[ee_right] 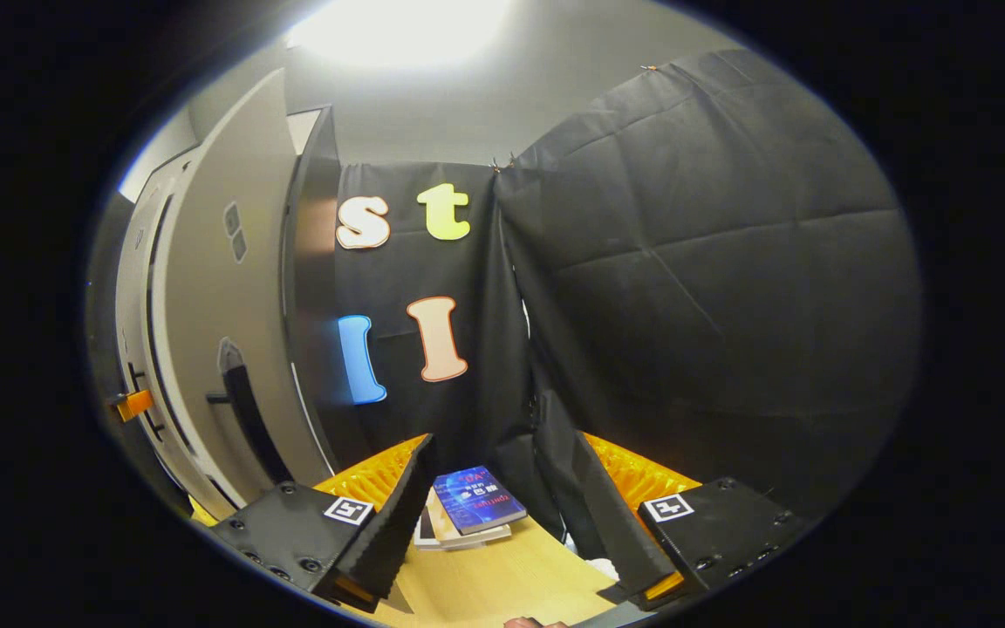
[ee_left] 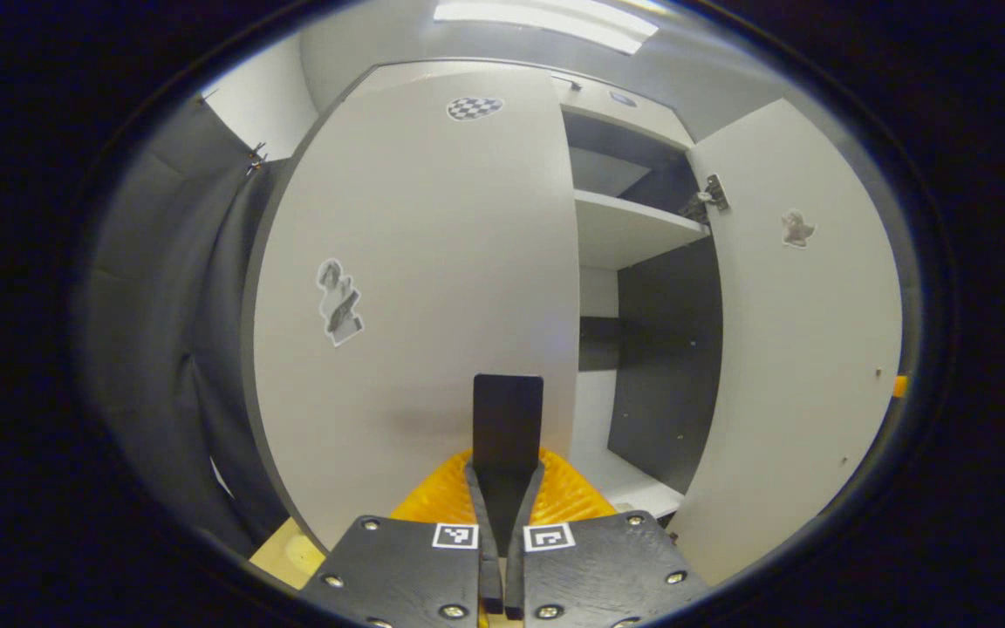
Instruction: Open the right door of the double-door shoe cabinet with the right hand, and open the left door with the left hand.
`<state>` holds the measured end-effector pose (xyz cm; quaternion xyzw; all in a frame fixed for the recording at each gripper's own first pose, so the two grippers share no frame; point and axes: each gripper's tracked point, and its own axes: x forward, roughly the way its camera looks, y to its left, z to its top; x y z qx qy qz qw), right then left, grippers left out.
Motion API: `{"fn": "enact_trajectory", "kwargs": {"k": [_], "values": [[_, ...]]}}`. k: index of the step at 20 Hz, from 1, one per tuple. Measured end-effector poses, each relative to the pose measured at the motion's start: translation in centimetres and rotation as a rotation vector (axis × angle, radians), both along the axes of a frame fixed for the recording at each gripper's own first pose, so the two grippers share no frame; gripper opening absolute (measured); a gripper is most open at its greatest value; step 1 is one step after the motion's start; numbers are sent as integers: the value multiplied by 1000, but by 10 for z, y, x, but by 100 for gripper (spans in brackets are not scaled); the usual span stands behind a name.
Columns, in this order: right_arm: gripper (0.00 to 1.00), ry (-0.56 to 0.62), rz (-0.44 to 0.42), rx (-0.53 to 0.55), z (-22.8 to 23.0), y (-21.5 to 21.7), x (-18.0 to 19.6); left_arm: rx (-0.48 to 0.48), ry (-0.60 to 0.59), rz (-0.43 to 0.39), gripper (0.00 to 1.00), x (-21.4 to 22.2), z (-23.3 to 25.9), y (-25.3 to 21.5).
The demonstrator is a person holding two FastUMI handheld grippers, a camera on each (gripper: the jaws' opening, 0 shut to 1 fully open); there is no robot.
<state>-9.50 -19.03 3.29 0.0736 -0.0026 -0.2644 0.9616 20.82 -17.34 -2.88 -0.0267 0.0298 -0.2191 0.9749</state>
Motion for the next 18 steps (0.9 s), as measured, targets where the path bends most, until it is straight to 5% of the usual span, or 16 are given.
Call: {"fn": "enact_trajectory", "kwargs": {"k": [7,18], "values": [[92,37,15,-8,-14,47,-42,-2,-14,-19,4,-12,1,14],[97,23,94,-26,-8,102,-43,-19,-18,-24,4,-30,1,36]]}}
